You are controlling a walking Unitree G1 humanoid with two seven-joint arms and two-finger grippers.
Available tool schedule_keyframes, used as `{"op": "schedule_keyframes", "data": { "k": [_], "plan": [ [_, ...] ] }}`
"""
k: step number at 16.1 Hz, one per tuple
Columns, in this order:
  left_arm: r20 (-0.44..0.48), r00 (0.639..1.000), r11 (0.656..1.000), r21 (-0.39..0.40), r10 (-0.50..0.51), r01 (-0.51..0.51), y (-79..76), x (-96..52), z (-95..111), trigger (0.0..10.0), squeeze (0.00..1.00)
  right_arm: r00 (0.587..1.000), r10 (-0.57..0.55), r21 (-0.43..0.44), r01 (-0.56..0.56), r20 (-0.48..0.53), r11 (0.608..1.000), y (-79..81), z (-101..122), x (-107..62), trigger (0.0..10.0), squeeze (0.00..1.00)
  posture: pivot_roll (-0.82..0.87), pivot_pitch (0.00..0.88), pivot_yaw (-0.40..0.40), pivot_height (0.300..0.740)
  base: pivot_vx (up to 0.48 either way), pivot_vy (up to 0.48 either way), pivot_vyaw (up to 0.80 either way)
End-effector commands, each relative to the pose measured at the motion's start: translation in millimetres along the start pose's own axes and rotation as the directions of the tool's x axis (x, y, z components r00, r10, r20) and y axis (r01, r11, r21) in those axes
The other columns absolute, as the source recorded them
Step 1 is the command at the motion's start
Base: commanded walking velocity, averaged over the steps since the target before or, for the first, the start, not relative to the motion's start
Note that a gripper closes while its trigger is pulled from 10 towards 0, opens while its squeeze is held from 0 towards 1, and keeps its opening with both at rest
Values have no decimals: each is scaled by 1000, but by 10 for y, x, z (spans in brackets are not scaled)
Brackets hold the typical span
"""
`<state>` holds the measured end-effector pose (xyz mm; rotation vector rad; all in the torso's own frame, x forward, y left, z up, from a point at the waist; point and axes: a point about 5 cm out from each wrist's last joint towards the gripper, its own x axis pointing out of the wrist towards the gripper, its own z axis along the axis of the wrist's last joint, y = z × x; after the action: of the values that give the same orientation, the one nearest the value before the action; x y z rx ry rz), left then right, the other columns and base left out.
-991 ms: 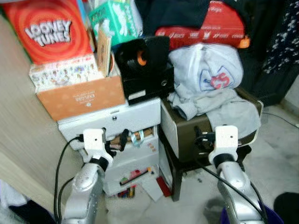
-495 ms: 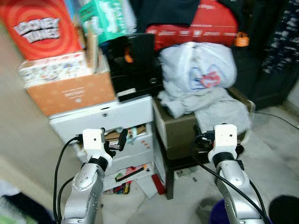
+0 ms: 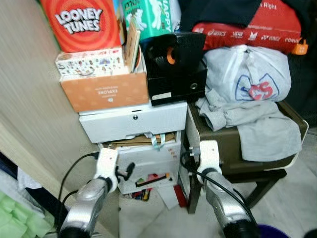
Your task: Clean up the room
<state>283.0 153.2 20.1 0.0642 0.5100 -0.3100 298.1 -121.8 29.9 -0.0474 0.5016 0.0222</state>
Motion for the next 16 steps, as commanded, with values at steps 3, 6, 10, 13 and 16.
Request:
{"op": "schedule_keyframes", "data": {
  "k": [3,6,10,13,16],
  "plan": [
    [-186,980,986,140,-66,92,-68,144,-188,10000,0,985,-13,77,27,-172,997,74,-230,122,10000,0,-151,0,65,740,0,0,0],
    [-382,924,994,92,-19,59,-69,128,-538,10000,0,949,-8,61,29,-316,998,84,-560,89,10000,0,-163,0,64,740,0,0,0],
    [-575,818,997,56,-11,52,-65,-22,-869,10000,0,925,-35,-12,33,-379,999,22,-722,48,10000,0,-168,0,63,740,0,0,0],
    [-585,810,998,-14,40,-59,24,-51,-887,10000,0,921,-18,-30,7,-390,1000,65,-702,59,10000,0,-156,0,60,740,0,0,0],
    [-552,832,994,-50,53,-96,45,1,-784,10000,0,931,-13,-54,-7,-365,999,79,-614,95,10000,0,-152,0,57,740,0,0,267]
  ]
}}
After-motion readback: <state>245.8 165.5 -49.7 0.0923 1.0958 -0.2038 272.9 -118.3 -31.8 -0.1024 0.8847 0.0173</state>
